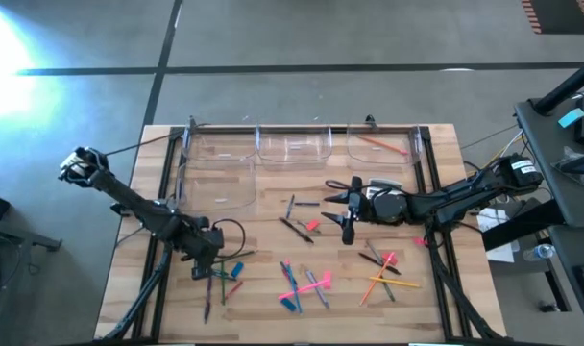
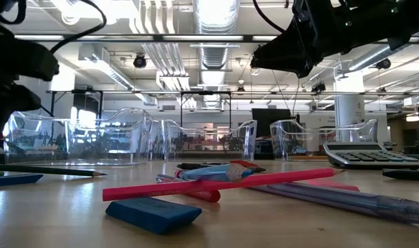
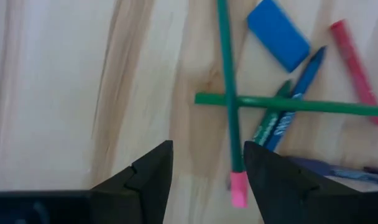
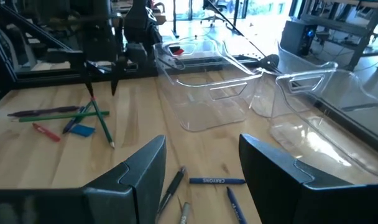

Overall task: Sort crayons/erasers/pens/pencils in bins
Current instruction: Put the green pencil into the top right transparent bin

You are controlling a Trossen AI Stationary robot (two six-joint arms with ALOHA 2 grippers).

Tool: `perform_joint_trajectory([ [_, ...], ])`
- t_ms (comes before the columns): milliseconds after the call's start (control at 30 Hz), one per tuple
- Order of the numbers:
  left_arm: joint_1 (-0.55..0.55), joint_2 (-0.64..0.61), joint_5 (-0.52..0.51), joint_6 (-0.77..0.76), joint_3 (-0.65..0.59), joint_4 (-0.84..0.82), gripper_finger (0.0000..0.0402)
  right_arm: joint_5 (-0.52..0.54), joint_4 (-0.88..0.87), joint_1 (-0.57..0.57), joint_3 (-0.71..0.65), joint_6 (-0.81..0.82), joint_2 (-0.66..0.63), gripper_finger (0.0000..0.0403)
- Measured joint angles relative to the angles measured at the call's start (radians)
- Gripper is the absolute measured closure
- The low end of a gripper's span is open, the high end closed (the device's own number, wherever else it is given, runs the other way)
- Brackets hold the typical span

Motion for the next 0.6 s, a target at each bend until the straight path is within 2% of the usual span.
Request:
perform_joint_trajectory([
  [600,-0.044,0.155,0.037,-0.003,-0.017,0.151,0.0219,0.0,-0.001,0.002,-0.001,0.034,0.0,0.0209],
])
